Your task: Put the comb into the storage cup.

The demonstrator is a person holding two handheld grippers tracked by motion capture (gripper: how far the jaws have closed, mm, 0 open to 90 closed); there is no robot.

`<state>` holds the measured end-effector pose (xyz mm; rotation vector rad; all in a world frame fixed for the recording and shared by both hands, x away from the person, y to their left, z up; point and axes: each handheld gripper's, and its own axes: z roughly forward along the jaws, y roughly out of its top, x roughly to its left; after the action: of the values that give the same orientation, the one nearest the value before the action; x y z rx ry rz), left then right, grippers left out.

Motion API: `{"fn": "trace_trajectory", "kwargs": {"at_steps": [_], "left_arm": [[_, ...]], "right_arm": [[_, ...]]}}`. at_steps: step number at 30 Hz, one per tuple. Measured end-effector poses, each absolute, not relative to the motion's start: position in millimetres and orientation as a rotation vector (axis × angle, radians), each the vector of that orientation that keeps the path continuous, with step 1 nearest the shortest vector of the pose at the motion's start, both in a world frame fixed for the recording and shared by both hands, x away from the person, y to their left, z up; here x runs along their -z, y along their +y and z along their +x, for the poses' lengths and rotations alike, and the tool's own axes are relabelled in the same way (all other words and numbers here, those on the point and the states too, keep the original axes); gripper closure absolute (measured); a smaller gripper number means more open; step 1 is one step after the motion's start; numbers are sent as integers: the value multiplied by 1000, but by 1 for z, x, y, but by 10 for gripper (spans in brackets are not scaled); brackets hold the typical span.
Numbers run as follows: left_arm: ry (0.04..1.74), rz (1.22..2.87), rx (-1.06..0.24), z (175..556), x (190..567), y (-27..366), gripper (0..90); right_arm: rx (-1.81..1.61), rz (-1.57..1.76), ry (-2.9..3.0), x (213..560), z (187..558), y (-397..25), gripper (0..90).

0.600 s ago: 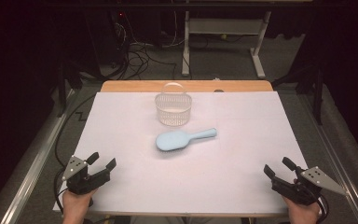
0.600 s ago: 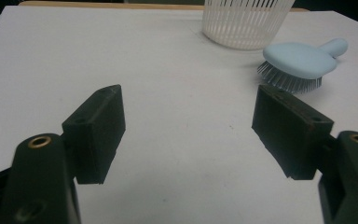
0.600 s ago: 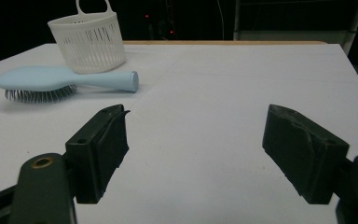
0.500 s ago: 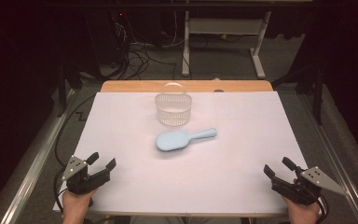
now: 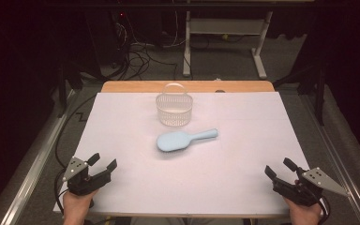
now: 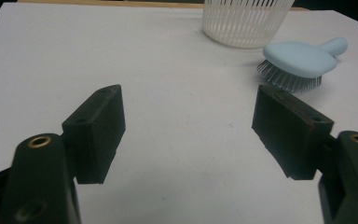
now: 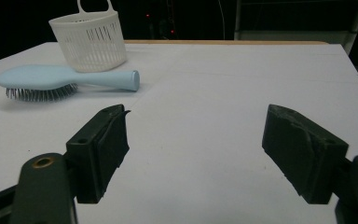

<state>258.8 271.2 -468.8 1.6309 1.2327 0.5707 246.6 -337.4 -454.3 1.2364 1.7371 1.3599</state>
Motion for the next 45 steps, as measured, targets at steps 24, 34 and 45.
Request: {"fn": "trace_trajectory", "kwargs": {"at_steps": [24,34,45], "left_arm": [[1232,1626,-576,258,468,269,250],[1229,1627,-579,258,468,269,249],[1219,1628,-576,258,466,266,250]], "right_arm": [[-1377,1209,1738,454,245,-336,251],[-1401,1193,1734,452,245,-333,258],[-1407,1186,1732,451,245,-331,263]]}}
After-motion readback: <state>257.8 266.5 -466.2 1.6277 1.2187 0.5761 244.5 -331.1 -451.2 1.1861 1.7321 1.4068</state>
